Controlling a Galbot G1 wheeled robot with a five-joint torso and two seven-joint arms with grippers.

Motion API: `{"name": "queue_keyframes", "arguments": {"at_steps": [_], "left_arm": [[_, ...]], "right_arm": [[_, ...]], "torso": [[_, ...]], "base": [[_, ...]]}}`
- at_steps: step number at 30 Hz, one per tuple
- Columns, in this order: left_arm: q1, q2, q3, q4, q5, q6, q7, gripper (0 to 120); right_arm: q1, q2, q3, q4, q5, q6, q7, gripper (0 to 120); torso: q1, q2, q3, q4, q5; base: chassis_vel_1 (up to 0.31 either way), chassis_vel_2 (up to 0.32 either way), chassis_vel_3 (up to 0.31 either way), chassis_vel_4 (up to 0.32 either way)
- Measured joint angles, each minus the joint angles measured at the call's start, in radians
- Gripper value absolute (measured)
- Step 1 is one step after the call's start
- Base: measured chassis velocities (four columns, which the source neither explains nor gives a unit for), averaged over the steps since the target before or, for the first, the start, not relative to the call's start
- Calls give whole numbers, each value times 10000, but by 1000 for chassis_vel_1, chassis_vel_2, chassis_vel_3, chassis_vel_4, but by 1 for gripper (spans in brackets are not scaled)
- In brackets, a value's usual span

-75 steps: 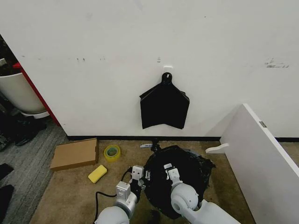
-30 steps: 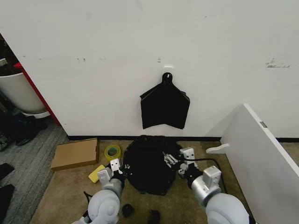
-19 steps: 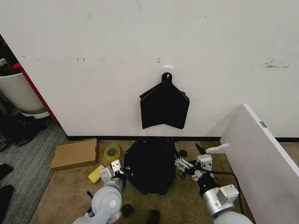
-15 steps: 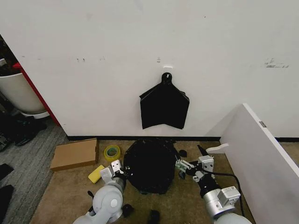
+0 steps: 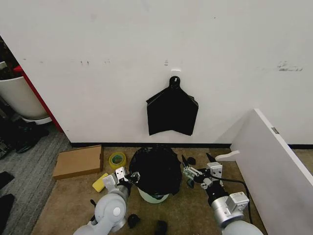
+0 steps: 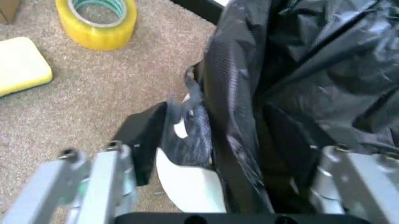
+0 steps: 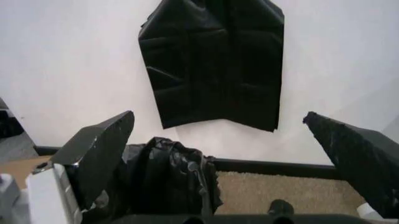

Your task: Place the garbage bag over the trash bin.

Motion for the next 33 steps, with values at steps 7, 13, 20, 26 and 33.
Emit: {"name": "queue_keyframes", "arguments": {"at_steps": [7, 13, 20, 26, 33], "left_arm": [[363, 202, 60, -621, 1094, -31, 773, 92], [858, 265, 15, -835, 3744, -1077, 1778, 100], [2170, -444, -224, 763, 9417, -5935, 2877, 100], [4256, -1432, -1378, 498, 10739, -8249, 3263, 100], [5408, -1861, -2062, -388, 12143, -9094, 3287, 100]], "right_arm": [[137, 76, -22, -46, 169, 35, -5, 100], [98, 394, 253, -545, -159, 830, -103, 100], [-821, 1420, 1278, -1608, -1756, 3317, -911, 100], [-1794, 2180, 1940, -1761, -2352, 4869, -1591, 100], [-2312, 2430, 2388, -1699, -2394, 5662, -1766, 100]], "torso": [[0, 0, 0, 0, -1], [0, 0, 0, 0, 1], [0, 0, 0, -4, -1], [0, 0, -1, 0, 2], [-1, 0, -1, 0, 1]], "base": [[0, 0, 0, 0], [0, 0, 0, 0], [0, 0, 0, 0], [0, 0, 0, 0], [0, 0, 0, 0]]}}
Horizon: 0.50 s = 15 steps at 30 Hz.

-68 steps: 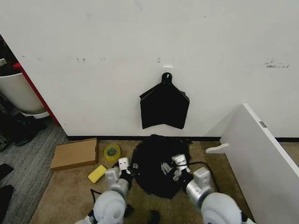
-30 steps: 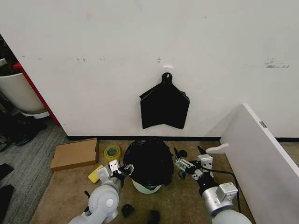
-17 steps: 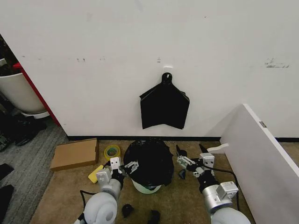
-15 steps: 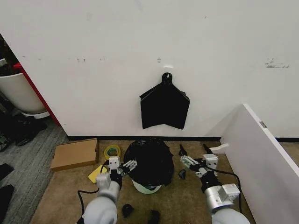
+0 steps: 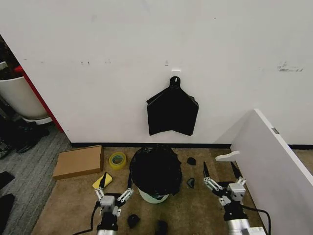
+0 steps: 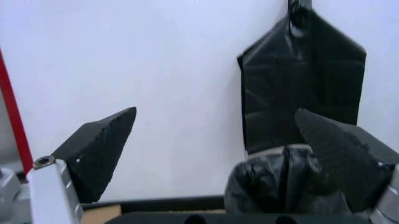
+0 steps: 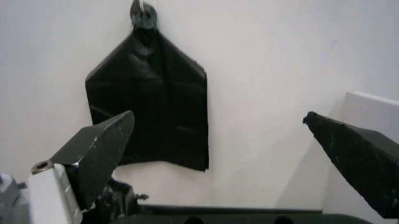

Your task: Place the garbage bag over the trash bin.

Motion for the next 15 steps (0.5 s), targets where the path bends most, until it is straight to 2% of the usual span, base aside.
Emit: {"name": "queue_keyframes", "arguments": {"at_steps": [1, 2, 6, 15], "left_arm": [[48, -19, -29, -121, 24, 35, 0, 100], [160, -110, -143, -779, 274, 366, 0, 100], [152, -165, -154, -1277, 402, 807, -8, 100], [148, -200, 43, -1473, 142, 1204, 54, 100]], "right_arm": [[-22, 9, 18, -2, -5, 59, -23, 100], [-185, 32, 64, -3, -7, 312, -155, 100], [-336, 183, -97, 136, -124, 357, -251, 100], [-585, 397, -310, 414, -298, 469, -349, 100]], "torso": [[0, 0, 0, 0, 0], [0, 0, 0, 0, 0], [0, 0, 0, -1, -1], [0, 0, 1, 0, -3]], "base": [[0, 0, 0, 0], [0, 0, 0, 0], [0, 0, 0, 0], [0, 0, 0, 0]]}}
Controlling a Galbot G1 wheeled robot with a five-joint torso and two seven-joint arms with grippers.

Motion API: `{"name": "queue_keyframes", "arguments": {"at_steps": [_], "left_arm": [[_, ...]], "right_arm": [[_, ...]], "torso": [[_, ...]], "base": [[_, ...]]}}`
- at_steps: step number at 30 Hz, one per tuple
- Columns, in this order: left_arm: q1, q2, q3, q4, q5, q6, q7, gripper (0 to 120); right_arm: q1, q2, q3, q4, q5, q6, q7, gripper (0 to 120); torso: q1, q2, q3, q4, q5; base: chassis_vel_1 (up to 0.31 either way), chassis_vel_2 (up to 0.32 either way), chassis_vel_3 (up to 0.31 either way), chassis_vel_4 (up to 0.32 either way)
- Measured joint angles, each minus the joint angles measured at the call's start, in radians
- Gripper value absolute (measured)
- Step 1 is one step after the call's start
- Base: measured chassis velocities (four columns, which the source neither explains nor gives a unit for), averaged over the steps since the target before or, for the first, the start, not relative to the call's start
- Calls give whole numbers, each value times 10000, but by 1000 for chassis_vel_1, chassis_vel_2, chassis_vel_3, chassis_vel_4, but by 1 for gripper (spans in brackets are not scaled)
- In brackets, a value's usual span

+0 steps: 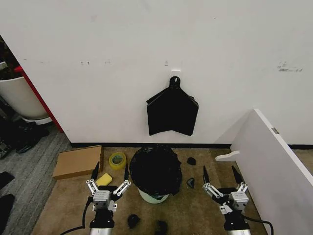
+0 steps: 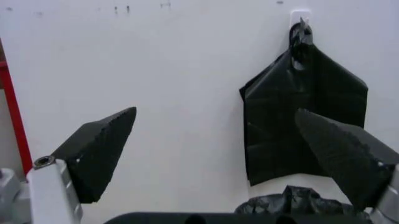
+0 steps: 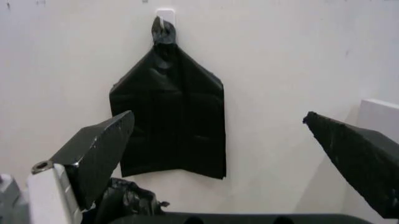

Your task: Place the garbage bag over the trash bin.

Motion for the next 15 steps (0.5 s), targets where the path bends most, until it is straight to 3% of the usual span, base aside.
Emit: {"name": "queue_keyframes", "arguments": {"at_steps": [15], "left_arm": [[130, 97, 218, -89, -3, 224, -226, 100]], "right_arm": [[-93, 235, 72, 6, -412, 401, 12, 100]], "torso": [[1, 0, 0, 0, 1]], "base": [[0, 0, 0, 0]]}}
